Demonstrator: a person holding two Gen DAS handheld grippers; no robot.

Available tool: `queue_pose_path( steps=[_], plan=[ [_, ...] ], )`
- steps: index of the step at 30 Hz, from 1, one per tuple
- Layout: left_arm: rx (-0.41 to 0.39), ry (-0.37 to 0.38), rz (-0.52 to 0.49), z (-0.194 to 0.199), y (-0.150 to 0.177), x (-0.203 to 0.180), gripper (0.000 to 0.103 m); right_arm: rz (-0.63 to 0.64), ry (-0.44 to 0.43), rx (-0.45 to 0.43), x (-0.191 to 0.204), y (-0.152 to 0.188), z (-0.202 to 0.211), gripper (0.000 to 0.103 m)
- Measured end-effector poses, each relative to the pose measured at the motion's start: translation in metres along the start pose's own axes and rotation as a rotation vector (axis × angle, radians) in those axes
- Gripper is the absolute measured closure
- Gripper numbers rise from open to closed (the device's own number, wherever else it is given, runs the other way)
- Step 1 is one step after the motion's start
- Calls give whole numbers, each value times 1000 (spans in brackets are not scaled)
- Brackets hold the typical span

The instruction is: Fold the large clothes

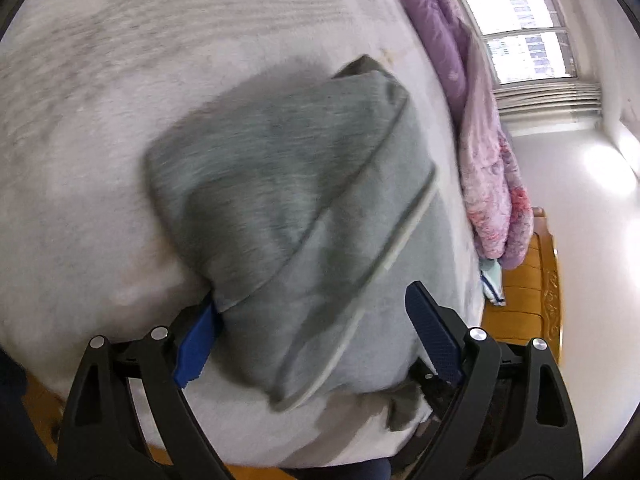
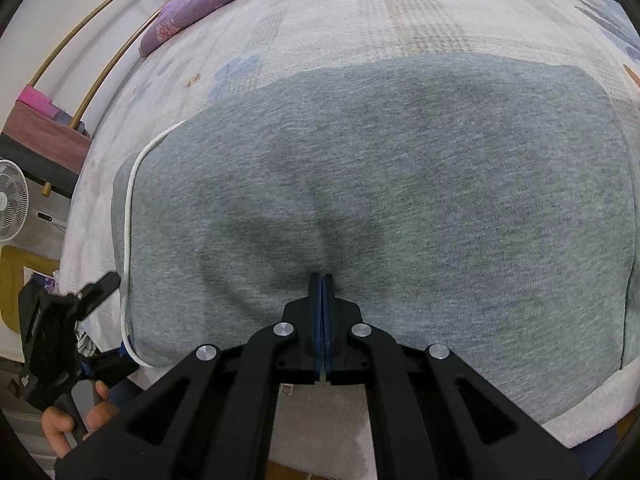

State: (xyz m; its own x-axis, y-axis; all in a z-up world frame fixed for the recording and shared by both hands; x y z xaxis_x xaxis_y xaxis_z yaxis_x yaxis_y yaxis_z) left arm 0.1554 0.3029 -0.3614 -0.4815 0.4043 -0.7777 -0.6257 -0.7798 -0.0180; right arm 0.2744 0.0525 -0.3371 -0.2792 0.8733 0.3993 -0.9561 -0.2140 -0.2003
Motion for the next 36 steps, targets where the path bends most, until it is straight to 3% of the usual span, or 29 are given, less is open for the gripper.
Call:
queue_pose_path(
  steps=[3,8,9,11,14,19,24,28,33,36],
  plan=[
    [-1,55,17,-3,-1,-2,21,-6,-18,3,-4,2,2,103],
    [-36,51,34,-6,-2,7,29,-52,-81,-4,-9,9,18,100],
    [-50,38,16,-5,-1,6,34,-51,-91,-6,-8,13,23,100],
    [-59,29,-8,-4,-1,8,67,-48,-104,-11,-4,19,27,100],
    [-51,65,-2,-5,-2,10,78,-32,-81,27,-4,26,11,103],
    [-72,38,-111,10,-1,-10,84,-56,-110,30,-18,27,-7,103],
    [-131,-19,-359,28,18,-74,84,-64,-134,11,-21,32,-2,103],
    [-142,-55,-483,28,36,-113,84,-78,-154,-13,-27,38,0,103],
    [-168,-104,-631,18,64,-158,84,-94,-252,-70,-45,51,15,103],
    [-157,-99,-674,10,76,-181,84,-81,-267,-147,-51,66,41,97]
  ],
)
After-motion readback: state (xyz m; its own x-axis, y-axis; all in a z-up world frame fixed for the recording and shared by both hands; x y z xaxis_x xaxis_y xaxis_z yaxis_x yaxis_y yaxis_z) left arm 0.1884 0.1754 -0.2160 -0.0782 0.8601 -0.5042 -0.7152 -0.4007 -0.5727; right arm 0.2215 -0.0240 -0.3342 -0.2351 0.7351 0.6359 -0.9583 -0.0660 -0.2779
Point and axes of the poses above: each gripper's, at about its wrist camera, not at the fingertips, and z roughly against the way its jaws point, x to its left, y to its underside, the point moved 2 cm from there along -z, roughly the way its jaws point, and after that the axes turned 9 degrees about x, right-handed, at the moved point
